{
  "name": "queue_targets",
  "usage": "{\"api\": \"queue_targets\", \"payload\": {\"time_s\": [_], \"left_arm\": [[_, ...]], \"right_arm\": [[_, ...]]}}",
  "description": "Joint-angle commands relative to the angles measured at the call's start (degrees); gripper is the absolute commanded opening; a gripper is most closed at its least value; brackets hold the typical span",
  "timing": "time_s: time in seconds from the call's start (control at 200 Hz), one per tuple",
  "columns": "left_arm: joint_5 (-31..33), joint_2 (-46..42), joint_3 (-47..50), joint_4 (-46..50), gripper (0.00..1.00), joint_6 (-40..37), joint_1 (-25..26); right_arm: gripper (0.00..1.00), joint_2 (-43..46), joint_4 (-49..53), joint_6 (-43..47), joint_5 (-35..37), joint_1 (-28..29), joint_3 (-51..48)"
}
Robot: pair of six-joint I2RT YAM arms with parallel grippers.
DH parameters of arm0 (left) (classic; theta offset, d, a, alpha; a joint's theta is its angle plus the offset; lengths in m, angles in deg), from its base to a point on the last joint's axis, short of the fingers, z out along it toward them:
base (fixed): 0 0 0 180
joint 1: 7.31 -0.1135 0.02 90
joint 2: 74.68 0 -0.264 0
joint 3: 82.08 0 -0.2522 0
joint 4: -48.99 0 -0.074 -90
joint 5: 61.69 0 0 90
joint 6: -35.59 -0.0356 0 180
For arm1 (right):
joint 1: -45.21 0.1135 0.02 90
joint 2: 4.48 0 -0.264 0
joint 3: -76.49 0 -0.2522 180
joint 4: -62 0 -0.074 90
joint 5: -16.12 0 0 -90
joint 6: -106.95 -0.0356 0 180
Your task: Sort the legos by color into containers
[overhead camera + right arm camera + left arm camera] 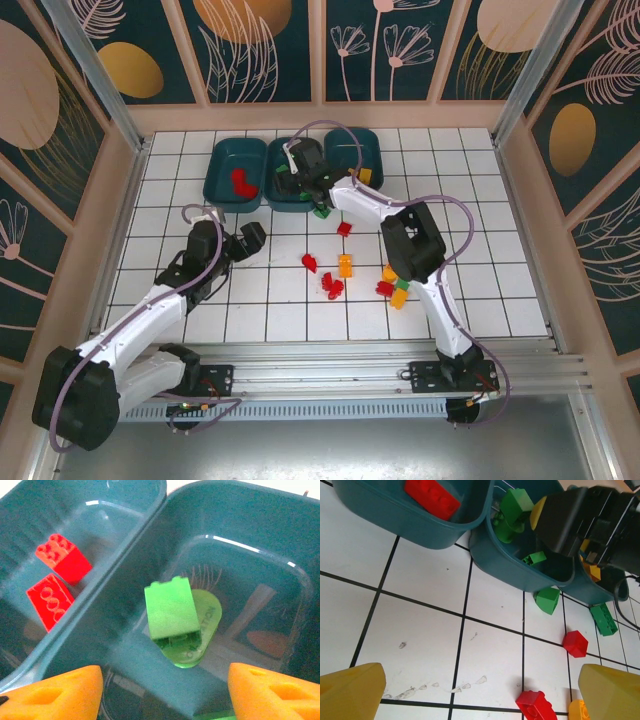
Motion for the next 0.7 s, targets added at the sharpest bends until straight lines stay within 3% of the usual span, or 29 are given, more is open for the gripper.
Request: {"api": "queue_targets", "payload": {"time_s": [0.0,0.15,0.345,0.5,0.696], "left_arm": [[-2.3,2.4,-3.1,-1.5,0.96,-1.9,-0.4],[-7.7,7.6,-4.4,-4.5,0.81,-1.3,-0.3],[-11.2,14.5,-5.5,-8.2,0.75,-0.9,2.8],[-11.1,20.0,-9.4,-8.4,0.73,-1.7,9.3],[-11.5,19.6,-8.4,-9.9,0.76,-1.0,9.6]], "right_arm": [[0.68,10.6,-2.5,-0.2,3.6,-0.5,-7.3],[0.66,23.9,-8.0,-2.6,4.9,-1.9,-27.2],[0.69,33.3,-9.9,-4.8,3.2,-5.2,-46.3],[0.74,33.3,-10.5,-4.0,-2.8,-7.6,-52.1],[0.77,29.7,-10.9,-1.8,-5.8,-7.6,-52.3]]}}
